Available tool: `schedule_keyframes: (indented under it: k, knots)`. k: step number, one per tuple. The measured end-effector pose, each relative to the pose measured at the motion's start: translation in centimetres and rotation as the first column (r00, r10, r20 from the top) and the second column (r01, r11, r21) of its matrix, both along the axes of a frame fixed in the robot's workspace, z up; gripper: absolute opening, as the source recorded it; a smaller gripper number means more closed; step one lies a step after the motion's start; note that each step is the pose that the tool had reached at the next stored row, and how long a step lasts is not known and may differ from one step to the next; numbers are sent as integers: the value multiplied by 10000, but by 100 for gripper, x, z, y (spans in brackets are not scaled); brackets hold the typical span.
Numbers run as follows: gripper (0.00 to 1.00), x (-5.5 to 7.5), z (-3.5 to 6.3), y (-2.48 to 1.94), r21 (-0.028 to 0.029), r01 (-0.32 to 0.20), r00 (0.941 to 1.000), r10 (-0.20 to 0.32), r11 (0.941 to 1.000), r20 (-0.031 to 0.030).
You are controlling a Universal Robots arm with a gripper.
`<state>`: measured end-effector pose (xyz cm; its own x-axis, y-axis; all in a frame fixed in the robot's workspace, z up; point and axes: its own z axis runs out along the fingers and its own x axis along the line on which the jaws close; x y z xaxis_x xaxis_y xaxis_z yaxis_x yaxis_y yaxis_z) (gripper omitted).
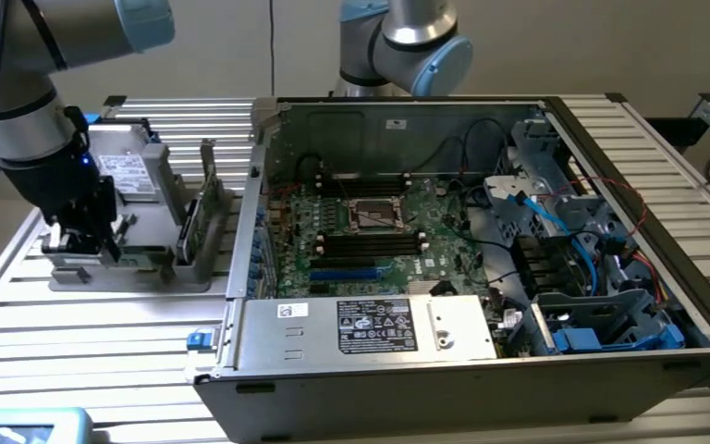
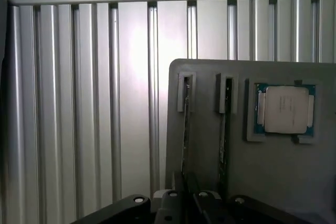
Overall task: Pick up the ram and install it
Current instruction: 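Pick up the ram and move it above insertion slot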
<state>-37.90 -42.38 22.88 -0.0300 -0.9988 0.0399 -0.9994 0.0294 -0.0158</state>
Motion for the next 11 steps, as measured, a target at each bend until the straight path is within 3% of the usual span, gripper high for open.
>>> schedule_keyframes:
  k: [5, 11]
  knots:
    - [13, -22, 131, -1, -54, -54, 10000, 54, 10000, 48]
    - [13, -26, 401, -5, -67, -105, 9999, 105, 9999, 49]
